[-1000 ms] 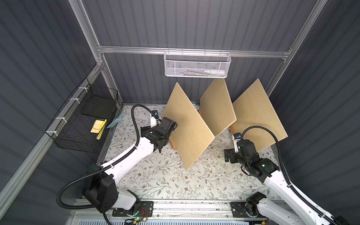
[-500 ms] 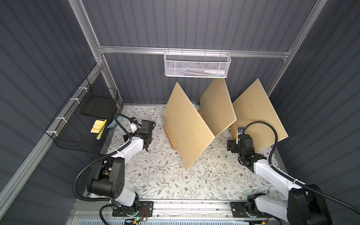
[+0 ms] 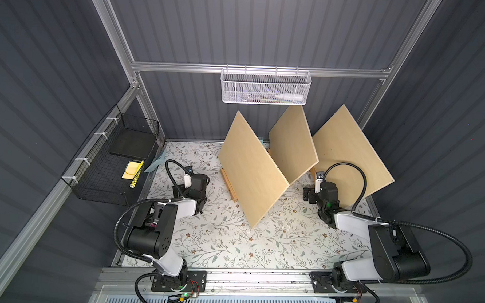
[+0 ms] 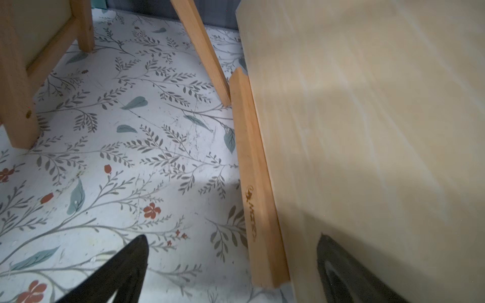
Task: Assemble the easel
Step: Reset both arms
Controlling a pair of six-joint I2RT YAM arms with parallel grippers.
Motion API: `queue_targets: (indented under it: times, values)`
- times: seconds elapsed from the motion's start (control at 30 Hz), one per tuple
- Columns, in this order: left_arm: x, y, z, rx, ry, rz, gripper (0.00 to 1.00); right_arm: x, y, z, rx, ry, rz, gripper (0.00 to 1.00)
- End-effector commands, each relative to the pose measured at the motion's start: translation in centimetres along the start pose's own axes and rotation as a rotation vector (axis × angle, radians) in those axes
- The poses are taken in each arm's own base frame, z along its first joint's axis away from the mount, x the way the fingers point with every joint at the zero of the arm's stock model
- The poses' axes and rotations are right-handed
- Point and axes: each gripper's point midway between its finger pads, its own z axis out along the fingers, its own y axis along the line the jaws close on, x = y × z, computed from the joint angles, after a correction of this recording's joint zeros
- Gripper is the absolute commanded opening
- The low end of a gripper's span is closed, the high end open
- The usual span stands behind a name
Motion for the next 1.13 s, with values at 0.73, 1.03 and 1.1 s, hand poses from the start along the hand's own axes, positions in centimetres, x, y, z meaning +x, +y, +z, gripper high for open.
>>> queue_targets:
  times: [0.73,1.03,1.1]
  values:
    - [0.0,-1.3,1.4,0.263,-0.178,-0.094,0.99,-0.3,-2.6,1.0,-0.112,-0.127,0.161,0.99]
    - [0.2,-1.3,1.5,0.261,-0.166,-0.093,0.99,-0.2,-2.8,1.3,-0.132,-0.117,0.181,0.99]
    - [0.1,-1.3,1.4,0.262,-0.170,-0.093,0.99,-0.3,-2.8,1.1,-0.131,-0.122,0.180,0.99]
